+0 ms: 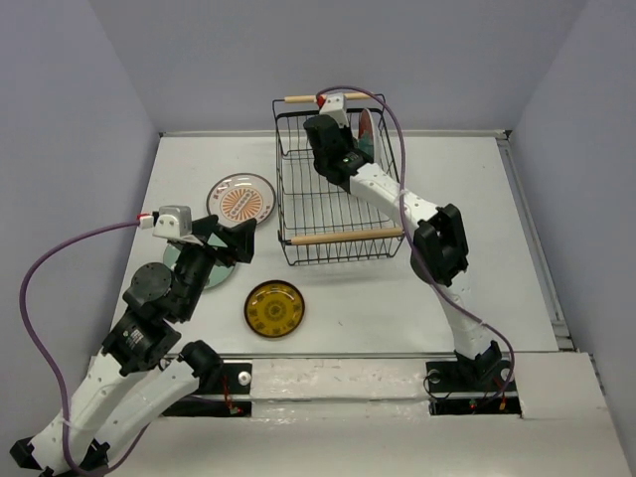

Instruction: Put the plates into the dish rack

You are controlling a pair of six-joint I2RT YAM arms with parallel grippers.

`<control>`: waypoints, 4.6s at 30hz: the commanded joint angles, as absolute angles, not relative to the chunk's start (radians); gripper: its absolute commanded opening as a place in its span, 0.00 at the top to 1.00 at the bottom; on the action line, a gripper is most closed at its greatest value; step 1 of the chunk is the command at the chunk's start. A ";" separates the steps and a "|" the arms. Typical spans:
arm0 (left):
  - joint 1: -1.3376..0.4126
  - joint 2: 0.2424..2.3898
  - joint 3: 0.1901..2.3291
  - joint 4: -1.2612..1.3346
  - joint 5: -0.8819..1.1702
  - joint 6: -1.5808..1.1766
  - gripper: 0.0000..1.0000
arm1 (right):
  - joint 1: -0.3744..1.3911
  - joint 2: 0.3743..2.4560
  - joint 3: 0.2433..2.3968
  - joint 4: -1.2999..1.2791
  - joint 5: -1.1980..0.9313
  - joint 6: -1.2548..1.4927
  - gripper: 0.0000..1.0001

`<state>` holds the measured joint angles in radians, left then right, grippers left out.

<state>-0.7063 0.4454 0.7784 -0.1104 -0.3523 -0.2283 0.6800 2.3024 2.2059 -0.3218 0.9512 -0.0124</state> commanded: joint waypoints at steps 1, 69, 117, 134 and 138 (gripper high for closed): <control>-0.698 0.459 0.769 -0.060 -0.348 -0.229 0.01 | 0.673 2.233 2.195 -0.164 1.009 0.074 0.93; -0.560 0.580 0.772 -0.055 -0.265 -0.258 0.01 | 1.244 1.275 0.852 0.245 0.256 0.682 0.78; -0.561 0.512 0.778 -0.064 -0.271 -0.252 0.01 | 1.367 1.445 0.883 0.136 0.452 0.763 0.93; -0.555 0.393 0.781 -0.094 -0.491 -0.249 0.01 | 1.045 1.417 1.524 -0.241 0.911 0.190 0.93; -0.554 0.416 0.784 -0.087 -0.442 -0.252 0.01 | 0.939 1.629 1.768 -0.241 0.963 0.053 0.93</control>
